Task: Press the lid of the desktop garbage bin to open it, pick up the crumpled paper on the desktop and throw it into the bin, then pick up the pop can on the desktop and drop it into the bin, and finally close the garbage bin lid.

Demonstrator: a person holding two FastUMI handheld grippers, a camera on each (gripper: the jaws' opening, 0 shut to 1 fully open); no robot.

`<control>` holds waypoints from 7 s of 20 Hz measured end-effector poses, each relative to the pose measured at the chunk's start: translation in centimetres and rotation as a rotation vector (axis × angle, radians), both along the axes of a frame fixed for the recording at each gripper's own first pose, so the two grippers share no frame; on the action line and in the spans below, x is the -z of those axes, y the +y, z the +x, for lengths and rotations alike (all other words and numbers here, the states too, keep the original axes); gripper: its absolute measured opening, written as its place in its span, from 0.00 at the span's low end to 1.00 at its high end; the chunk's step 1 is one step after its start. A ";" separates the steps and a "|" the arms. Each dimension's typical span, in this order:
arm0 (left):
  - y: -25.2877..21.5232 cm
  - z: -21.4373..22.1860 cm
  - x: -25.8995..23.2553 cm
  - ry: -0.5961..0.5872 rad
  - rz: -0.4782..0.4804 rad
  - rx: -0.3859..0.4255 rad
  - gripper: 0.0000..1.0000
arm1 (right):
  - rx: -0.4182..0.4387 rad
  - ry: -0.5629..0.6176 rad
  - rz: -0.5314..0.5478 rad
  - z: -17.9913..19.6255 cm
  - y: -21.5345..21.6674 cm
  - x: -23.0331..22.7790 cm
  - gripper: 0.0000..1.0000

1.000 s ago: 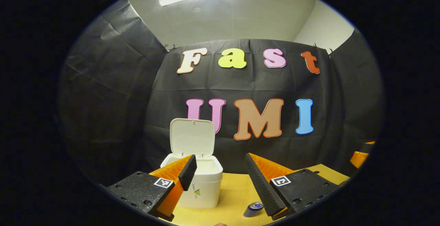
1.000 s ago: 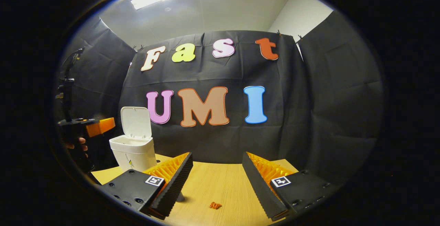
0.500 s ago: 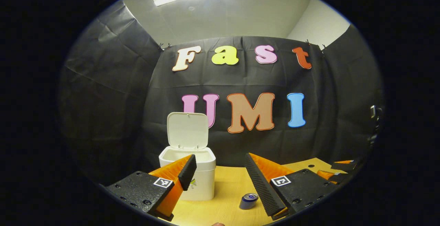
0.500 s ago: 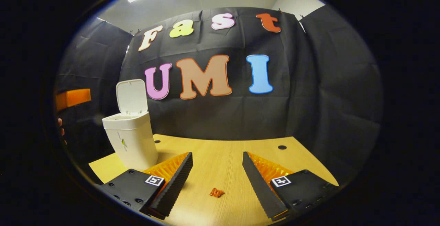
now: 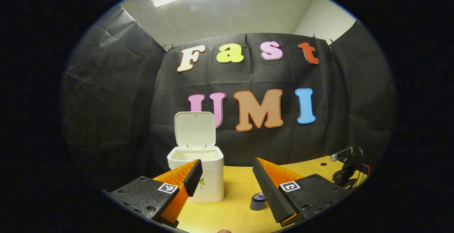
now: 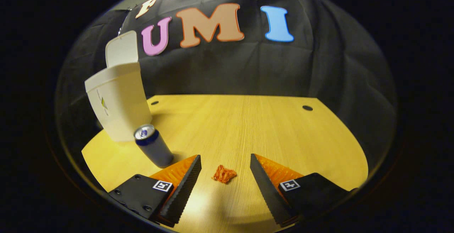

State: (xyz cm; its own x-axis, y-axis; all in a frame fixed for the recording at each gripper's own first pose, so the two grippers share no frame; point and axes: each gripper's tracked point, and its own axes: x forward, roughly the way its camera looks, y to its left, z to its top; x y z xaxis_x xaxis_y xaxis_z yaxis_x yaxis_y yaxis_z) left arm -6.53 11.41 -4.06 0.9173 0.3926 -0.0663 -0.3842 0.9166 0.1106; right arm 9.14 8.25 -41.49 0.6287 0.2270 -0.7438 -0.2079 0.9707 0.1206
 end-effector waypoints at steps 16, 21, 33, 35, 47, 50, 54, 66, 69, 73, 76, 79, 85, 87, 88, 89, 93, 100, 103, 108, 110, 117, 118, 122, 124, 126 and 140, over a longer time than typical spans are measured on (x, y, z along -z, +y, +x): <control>1.8 -1.2 1.2 0.063 -0.004 -0.054 0.89 | -0.144 0.066 -0.039 0.2 2.4 3.6 0.39; 1.8 0.5 0.9 0.042 -0.019 -0.017 0.89 | -0.114 -0.168 0.166 2.0 4.1 -10.4 0.39; 4.2 2.2 -0.5 -0.014 -0.032 0.023 0.89 | -0.185 -0.539 0.381 7.1 10.9 -33.2 0.37; 5.0 1.9 -0.9 -0.020 -0.031 0.013 0.89 | -0.218 -0.559 0.405 8.1 13.6 -34.7 0.37; 12.5 -2.6 -0.5 -0.005 -0.005 -0.095 0.89 | -0.476 -0.483 0.420 10.0 36.1 -31.7 0.37; 14.2 -3.1 -0.1 0.002 -0.011 -0.108 0.89 | -0.502 -0.443 0.367 11.0 39.6 -29.1 0.40; 15.6 -3.2 0.6 0.016 -0.019 -0.113 0.89 | -0.501 -0.389 0.322 11.9 41.7 -25.8 0.40; 15.5 -2.2 0.8 0.026 -0.011 -0.099 0.89 | -0.514 -0.336 0.270 11.6 40.9 -23.6 0.73; 15.1 -2.1 0.6 0.019 -0.005 -0.096 0.89 | -0.497 -0.389 0.295 11.5 39.0 -26.2 0.77; 13.8 -1.4 0.3 0.003 -0.018 -0.078 0.90 | -0.407 -0.497 0.333 11.2 32.3 -31.3 0.83; 11.6 -0.1 0.5 -0.012 -0.044 -0.036 0.90 | -0.298 -0.615 0.317 10.7 24.2 -34.7 0.94; 9.6 1.2 1.3 -0.009 -0.065 0.005 0.90 | -0.177 -0.684 0.276 9.9 15.8 -36.7 1.00; 5.3 4.3 2.8 0.011 -0.083 0.074 0.90 | 0.021 -0.709 0.184 7.3 2.9 -36.9 0.95; 3.8 5.2 3.2 0.015 -0.082 0.095 0.90 | 0.073 -0.697 0.173 6.2 -0.3 -36.3 0.96; 3.0 5.7 3.3 0.015 -0.080 0.106 0.90 | 0.091 -0.692 0.170 5.5 -1.6 -35.8 0.96; 2.2 6.1 3.7 0.017 -0.078 0.117 0.90 | 0.110 -0.686 0.162 4.9 -2.9 -35.3 0.96; -0.5 7.8 6.7 0.034 -0.081 0.144 0.90 | 0.143 -0.635 0.129 2.4 -7.2 -32.3 0.96; -3.6 9.1 18.4 0.180 -0.148 0.101 0.90 | 0.194 -0.562 0.078 -1.6 -13.2 -27.9 0.96; -4.3 10.0 21.8 0.214 -0.162 0.088 0.90 | 0.190 -0.518 0.057 -3.3 -14.2 -25.4 0.95; -5.4 11.6 26.6 0.282 -0.133 0.117 0.90 | 0.198 -0.417 0.029 -5.1 -15.7 -21.6 0.96; -5.3 11.9 28.4 0.311 -0.153 0.109 0.90 | 0.209 -0.403 0.010 -5.4 -16.3 -21.0 1.00; -4.5 13.0 34.2 0.419 -0.164 0.102 0.90 | 0.184 -0.368 -0.046 -6.1 -16.5 -19.5 1.00; -4.5 12.9 35.0 0.447 -0.173 0.098 0.91 | 0.175 -0.360 -0.053 -6.3 -16.3 -19.3 1.00; -4.1 13.1 33.3 0.417 -0.179 0.096 0.77 | 0.138 -0.371 -0.064 -6.2 -15.0 -20.1 0.96; -4.5 13.3 31.0 0.393 -0.170 0.114 0.77 | 0.124 -0.383 -0.051 -5.6 -14.1 -20.7 0.96; -5.0 13.4 27.8 0.342 -0.140 0.144 0.76 | 0.113 -0.396 -0.029 -5.3 -13.3 -21.3 0.96; 4.7 15.4 1.8 0.037 -0.031 0.078 0.75 | 0.111 -0.513 0.100 -2.7 -8.2 -27.2 1.00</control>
State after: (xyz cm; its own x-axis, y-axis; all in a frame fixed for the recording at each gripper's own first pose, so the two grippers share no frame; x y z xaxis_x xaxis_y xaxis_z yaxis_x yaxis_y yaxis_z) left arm 8.90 16.15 -5.82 0.9417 0.3172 -0.1122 -0.3076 0.9468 0.0945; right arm 6.45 0.03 -14.29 0.9300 0.1924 -0.3131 -0.1609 0.9792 0.1237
